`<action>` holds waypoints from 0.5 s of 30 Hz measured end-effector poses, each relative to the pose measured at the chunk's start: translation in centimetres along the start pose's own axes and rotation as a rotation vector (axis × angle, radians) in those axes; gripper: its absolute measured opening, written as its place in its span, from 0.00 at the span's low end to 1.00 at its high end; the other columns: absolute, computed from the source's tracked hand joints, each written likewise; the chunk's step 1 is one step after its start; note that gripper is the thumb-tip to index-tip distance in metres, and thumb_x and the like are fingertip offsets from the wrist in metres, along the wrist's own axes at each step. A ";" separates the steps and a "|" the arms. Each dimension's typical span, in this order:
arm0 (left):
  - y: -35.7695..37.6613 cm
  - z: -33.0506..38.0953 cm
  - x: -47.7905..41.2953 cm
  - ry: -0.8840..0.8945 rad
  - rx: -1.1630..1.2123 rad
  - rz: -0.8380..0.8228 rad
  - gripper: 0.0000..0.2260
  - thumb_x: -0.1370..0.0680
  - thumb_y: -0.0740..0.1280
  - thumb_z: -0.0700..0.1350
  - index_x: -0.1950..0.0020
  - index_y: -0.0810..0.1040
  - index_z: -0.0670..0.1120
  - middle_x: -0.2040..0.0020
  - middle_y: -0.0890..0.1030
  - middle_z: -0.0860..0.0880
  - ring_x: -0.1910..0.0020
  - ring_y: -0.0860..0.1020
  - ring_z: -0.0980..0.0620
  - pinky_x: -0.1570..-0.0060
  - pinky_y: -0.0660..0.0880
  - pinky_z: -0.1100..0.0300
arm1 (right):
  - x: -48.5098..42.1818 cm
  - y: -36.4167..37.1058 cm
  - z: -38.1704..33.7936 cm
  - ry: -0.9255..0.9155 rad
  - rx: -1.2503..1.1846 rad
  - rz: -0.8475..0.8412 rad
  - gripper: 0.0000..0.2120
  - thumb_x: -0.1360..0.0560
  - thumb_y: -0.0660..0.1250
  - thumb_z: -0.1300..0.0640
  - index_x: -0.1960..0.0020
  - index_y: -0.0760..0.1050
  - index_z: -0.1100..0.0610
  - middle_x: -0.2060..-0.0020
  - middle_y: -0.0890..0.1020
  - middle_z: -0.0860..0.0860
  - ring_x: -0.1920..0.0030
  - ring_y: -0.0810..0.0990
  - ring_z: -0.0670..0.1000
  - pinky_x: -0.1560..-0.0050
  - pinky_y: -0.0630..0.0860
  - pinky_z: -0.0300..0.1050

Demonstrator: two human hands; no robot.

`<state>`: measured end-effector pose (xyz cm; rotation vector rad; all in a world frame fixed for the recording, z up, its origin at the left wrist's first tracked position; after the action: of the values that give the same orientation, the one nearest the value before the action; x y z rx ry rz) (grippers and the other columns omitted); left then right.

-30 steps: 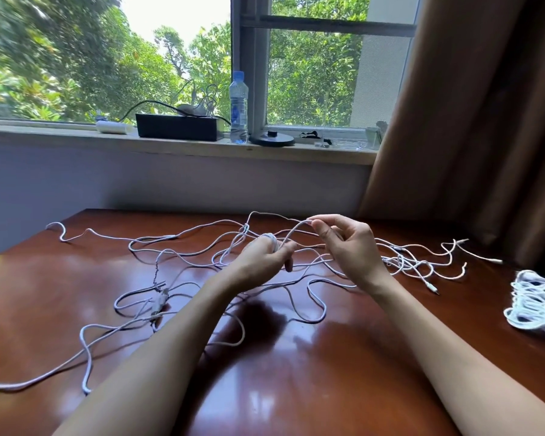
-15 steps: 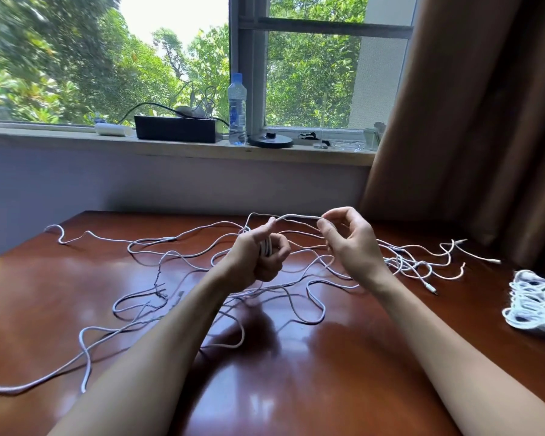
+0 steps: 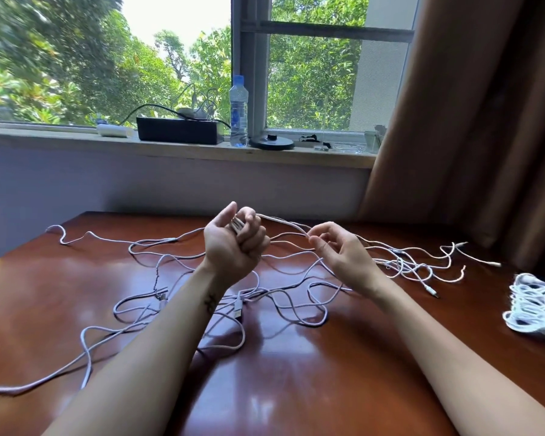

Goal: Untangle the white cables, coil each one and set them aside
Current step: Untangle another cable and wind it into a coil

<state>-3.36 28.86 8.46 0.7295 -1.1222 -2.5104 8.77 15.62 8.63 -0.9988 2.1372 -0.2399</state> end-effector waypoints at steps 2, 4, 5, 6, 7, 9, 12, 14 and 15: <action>-0.5 0.6 0.1 0.028 0.095 0.025 0.17 0.22 0.54 0.49 0.67 0.72 0.44 0.76 0.59 0.51 0.77 0.52 0.53 0.76 0.52 0.60 | 0.0 0.1 0.2 0.007 0.021 0.004 0.01 0.20 0.69 0.56 0.51 0.79 0.51 0.65 0.77 0.49 0.68 0.70 0.46 0.63 0.70 0.41; -0.7 1.0 0.2 0.043 0.182 0.025 0.10 0.26 0.58 0.47 0.64 0.73 0.43 0.75 0.59 0.50 0.78 0.55 0.53 0.76 0.55 0.60 | -0.1 0.0 0.3 0.010 0.055 0.025 0.01 0.21 0.71 0.55 0.53 0.80 0.51 0.65 0.79 0.46 0.67 0.73 0.45 0.62 0.72 0.39; -0.8 1.1 0.2 0.049 0.214 0.027 0.09 0.27 0.59 0.46 0.62 0.74 0.43 0.74 0.59 0.50 0.78 0.57 0.53 0.76 0.56 0.60 | -0.1 0.0 0.4 0.009 0.082 0.030 0.02 0.22 0.73 0.54 0.54 0.82 0.50 0.67 0.79 0.45 0.68 0.73 0.43 0.63 0.71 0.37; -0.9 1.2 0.1 0.051 0.238 0.032 0.09 0.26 0.60 0.45 0.60 0.76 0.42 0.73 0.60 0.50 0.77 0.58 0.53 0.75 0.57 0.61 | -0.1 0.1 0.5 0.010 0.108 0.027 0.02 0.23 0.74 0.53 0.54 0.83 0.50 0.69 0.78 0.45 0.70 0.72 0.41 0.65 0.69 0.34; -1.0 1.2 0.0 0.050 0.251 0.038 0.10 0.24 0.60 0.45 0.56 0.79 0.41 0.72 0.60 0.50 0.77 0.58 0.53 0.75 0.58 0.61 | -0.1 0.4 0.6 0.014 0.124 0.011 0.02 0.24 0.75 0.52 0.55 0.84 0.50 0.70 0.77 0.45 0.71 0.71 0.41 0.66 0.68 0.33; -1.2 1.1 -0.3 0.044 0.232 0.061 0.14 0.19 0.58 0.47 0.46 0.81 0.42 0.69 0.61 0.51 0.74 0.60 0.53 0.72 0.62 0.62 | 0.0 1.3 1.0 0.024 0.140 -0.050 0.03 0.26 0.76 0.51 0.56 0.85 0.50 0.73 0.75 0.44 0.73 0.68 0.41 0.68 0.66 0.36; -1.6 0.9 -0.8 0.048 0.169 0.125 0.17 0.15 0.53 0.52 0.38 0.78 0.46 0.68 0.62 0.52 0.73 0.61 0.54 0.66 0.62 0.63 | 0.4 2.4 1.0 0.017 0.119 -0.142 0.04 0.27 0.77 0.49 0.56 0.85 0.48 0.75 0.70 0.43 0.72 0.65 0.44 0.68 0.64 0.42; -1.8 0.7 -1.0 0.063 0.102 0.176 0.16 0.14 0.52 0.51 0.36 0.76 0.49 0.70 0.62 0.52 0.74 0.61 0.55 0.66 0.61 0.63 | 0.7 3.1 0.6 0.022 0.049 -0.196 0.02 0.27 0.77 0.51 0.57 0.86 0.49 0.74 0.69 0.43 0.70 0.64 0.45 0.67 0.62 0.43; -2.0 0.6 -1.1 0.074 0.047 0.199 0.16 0.14 0.52 0.51 0.33 0.74 0.50 0.70 0.62 0.52 0.74 0.61 0.55 0.67 0.62 0.62 | 0.9 3.5 0.3 0.019 0.022 -0.224 0.02 0.26 0.77 0.53 0.56 0.86 0.51 0.73 0.71 0.44 0.69 0.65 0.45 0.66 0.63 0.43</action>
<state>-2.91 31.02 7.64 0.6807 -1.1703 -2.2808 6.56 17.39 6.40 -1.2283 2.0344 -0.3826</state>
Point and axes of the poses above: each hand's wrist, its own x-axis away from the middle knuckle, its own y-axis out of the palm, z = x × y, the point moved 9 cm from there along -x, towards the middle knuckle
